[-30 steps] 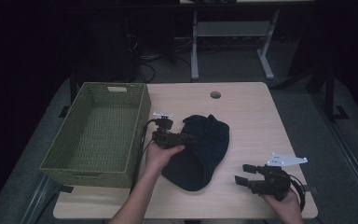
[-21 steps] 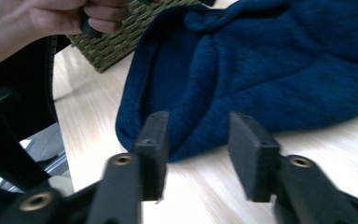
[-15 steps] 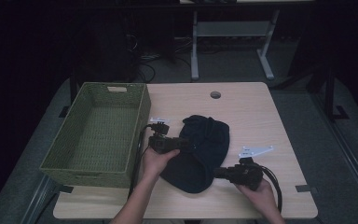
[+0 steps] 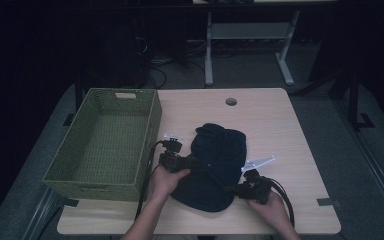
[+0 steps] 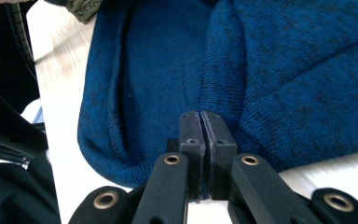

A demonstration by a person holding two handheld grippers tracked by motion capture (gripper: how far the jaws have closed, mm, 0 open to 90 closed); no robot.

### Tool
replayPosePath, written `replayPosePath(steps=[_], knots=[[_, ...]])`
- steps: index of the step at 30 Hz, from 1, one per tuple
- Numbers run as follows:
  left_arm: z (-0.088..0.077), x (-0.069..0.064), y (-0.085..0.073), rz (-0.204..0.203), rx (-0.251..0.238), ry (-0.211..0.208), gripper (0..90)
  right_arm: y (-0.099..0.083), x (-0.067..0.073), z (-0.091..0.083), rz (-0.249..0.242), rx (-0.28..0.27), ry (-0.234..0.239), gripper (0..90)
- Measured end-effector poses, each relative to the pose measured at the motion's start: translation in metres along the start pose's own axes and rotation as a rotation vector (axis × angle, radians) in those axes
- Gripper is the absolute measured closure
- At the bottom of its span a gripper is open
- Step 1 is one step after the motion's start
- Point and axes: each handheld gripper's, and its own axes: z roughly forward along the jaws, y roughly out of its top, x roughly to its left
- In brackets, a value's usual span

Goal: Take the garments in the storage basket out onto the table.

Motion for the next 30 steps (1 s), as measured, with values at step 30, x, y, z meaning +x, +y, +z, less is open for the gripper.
replayPosePath(steps=[30], knots=[[-0.014, -0.009, -0.046, 0.018, -0.039, -0.089, 75.5, -0.011, -0.015, -0.037, 0.026, -0.025, 0.015, 82.0]])
